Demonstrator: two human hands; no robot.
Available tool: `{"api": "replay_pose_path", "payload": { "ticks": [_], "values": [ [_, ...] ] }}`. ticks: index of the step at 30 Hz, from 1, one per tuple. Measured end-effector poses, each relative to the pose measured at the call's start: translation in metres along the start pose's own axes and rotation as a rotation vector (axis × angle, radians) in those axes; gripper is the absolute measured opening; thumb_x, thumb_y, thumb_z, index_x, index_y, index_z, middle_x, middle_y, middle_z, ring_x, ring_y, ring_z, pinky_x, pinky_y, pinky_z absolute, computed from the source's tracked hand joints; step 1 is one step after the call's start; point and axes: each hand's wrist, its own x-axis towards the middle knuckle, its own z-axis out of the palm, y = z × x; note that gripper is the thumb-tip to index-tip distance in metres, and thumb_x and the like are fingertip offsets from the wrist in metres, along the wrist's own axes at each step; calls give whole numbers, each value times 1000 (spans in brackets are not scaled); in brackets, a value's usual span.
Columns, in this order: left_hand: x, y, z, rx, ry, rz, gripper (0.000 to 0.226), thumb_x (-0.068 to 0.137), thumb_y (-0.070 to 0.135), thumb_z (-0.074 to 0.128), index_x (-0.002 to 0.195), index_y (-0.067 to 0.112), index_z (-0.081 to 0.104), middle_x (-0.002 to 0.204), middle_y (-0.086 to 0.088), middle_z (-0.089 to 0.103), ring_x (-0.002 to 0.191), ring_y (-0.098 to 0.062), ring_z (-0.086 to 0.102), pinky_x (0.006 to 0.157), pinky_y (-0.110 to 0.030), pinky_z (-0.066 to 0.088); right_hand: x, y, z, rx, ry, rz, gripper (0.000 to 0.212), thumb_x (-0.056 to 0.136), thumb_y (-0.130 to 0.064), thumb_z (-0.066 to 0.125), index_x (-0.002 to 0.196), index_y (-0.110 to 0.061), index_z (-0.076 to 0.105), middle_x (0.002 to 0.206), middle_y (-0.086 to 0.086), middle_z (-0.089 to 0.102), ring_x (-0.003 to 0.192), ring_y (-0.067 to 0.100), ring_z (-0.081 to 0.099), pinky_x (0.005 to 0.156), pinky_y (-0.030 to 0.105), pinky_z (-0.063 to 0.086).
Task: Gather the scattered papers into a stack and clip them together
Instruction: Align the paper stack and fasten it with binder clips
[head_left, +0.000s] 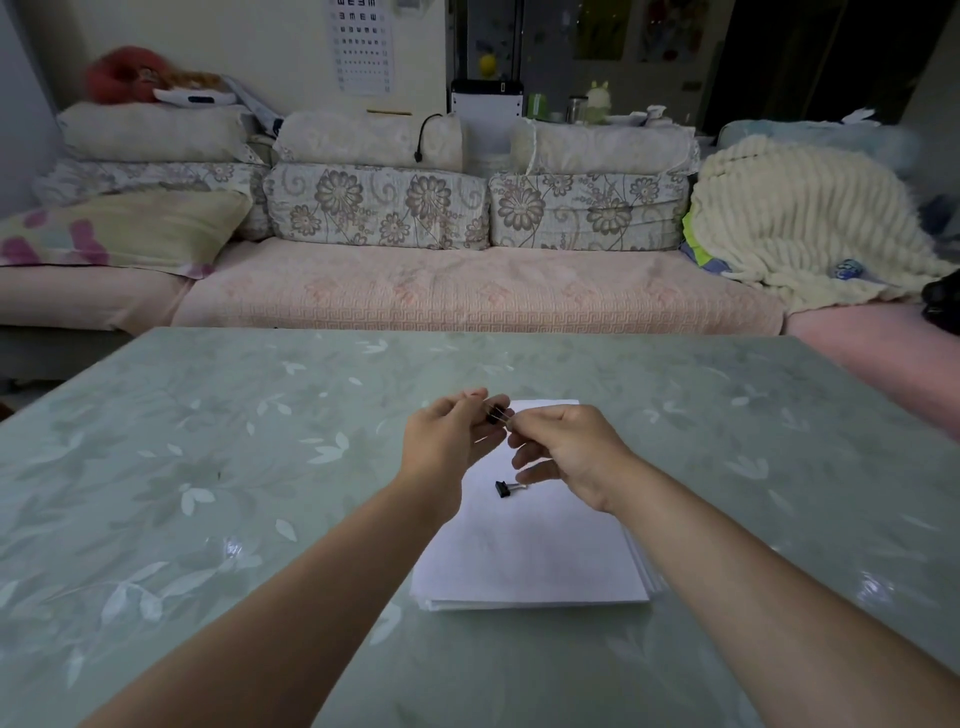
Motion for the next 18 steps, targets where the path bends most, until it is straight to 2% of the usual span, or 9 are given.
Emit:
{"api": "replay_pose_path", "payload": {
  "ticks": [2, 4, 8, 11, 13, 15, 18],
  "values": [
    [3, 1, -4, -118, -21, -108, 12, 97, 5, 54, 101, -2, 62, 99, -15, 72, 82, -27, 72, 78, -33, 60, 0, 2, -2, -58, 11, -63, 15, 93, -7, 62, 90, 4, 72, 76, 10, 65, 57, 18, 63, 54, 32, 56],
    [6, 1, -11, -53, -23, -137, 12, 97, 3, 54, 101, -1, 65, 92, -14, 70, 72, -22, 71, 67, -28, 60, 1, 4, -3, -110, 21, -95, 15, 93, -6, 62, 88, 3, 74, 76, 11, 66, 57, 19, 63, 54, 34, 57],
    [7, 4, -21, 390, -24, -54, 18, 94, 14, 60, 102, 2, 71, 89, -16, 74, 69, -25, 71, 61, -32, 59, 3, 7, -5, -179, 58, -111, 15, 92, -5, 63, 85, 2, 75, 76, 11, 66, 55, 19, 63, 54, 35, 58],
    [2, 4, -23, 657, -117, 19, 29, 99, 23, 51, 101, 3, 72, 89, -13, 74, 69, -23, 69, 59, -33, 59, 4, 8, -7, -205, 52, -130, 16, 92, -4, 62, 83, -1, 76, 76, 11, 67, 56, 19, 62, 54, 34, 58],
    [-1, 2, -22, 656, -170, -8, 37, 102, 27, 44, 99, 3, 71, 90, -14, 74, 69, -24, 69, 57, -32, 57, 4, 9, -6, -236, 8, -141, 18, 92, -4, 61, 81, -2, 76, 74, 9, 67, 56, 19, 61, 54, 33, 57],
    [1, -2, -19, 576, -147, -19, 36, 102, 25, 42, 98, 3, 70, 90, -15, 74, 70, -25, 68, 58, -33, 56, 5, 9, -2, -244, -16, -158, 19, 93, -4, 61, 81, -3, 76, 73, 10, 66, 55, 17, 61, 54, 33, 57],
    [6, -4, -16, 279, -68, -63, 22, 99, 20, 53, 94, 4, 67, 87, -14, 72, 69, -26, 70, 62, -33, 56, 8, 6, 1, -182, 11, -177, 18, 95, -4, 60, 83, -1, 74, 75, 12, 64, 53, 16, 59, 53, 32, 57]
  ]
}}
